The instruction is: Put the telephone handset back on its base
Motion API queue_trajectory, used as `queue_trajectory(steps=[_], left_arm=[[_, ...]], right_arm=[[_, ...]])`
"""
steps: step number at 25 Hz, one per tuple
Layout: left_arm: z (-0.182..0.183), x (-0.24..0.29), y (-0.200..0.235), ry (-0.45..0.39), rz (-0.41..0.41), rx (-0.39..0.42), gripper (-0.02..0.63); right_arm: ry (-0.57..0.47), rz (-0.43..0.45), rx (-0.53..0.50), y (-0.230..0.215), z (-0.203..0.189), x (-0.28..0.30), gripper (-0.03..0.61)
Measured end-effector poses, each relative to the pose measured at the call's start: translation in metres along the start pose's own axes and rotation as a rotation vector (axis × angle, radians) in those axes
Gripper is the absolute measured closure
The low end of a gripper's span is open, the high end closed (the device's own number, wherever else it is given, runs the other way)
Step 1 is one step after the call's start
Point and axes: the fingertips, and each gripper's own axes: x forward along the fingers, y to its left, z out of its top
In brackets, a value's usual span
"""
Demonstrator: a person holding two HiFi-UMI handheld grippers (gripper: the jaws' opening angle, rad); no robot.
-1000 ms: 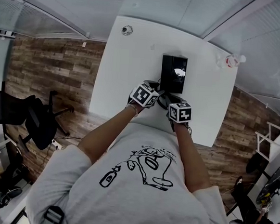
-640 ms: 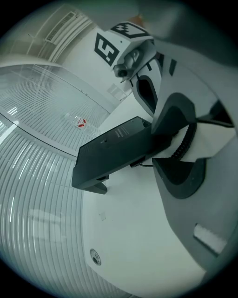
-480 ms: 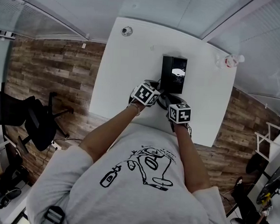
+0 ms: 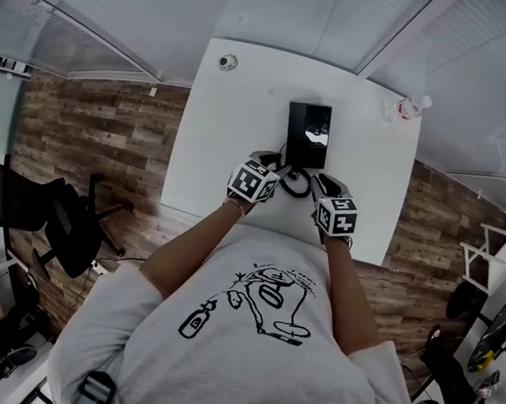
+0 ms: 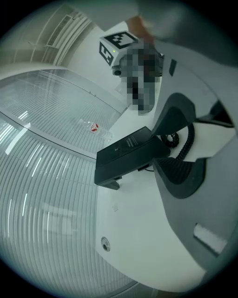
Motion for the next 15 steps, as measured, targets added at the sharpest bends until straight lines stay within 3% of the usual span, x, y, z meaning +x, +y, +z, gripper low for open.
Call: queue_trajectory(steps=[9, 15], left_arm=[[0.055, -0.067, -0.047, -0.245, 0.014, -0.024, 0.477], [0.104, -0.118, -0.091, -0.416, 0.025, 0.027, 0.483]], right_arm=[[-0.229, -0.053, -0.135, -0.002, 0.073, -0.095, 0.520], [-0.377, -0.043, -0.222, 0.017, 0.126, -0.165, 0.522]])
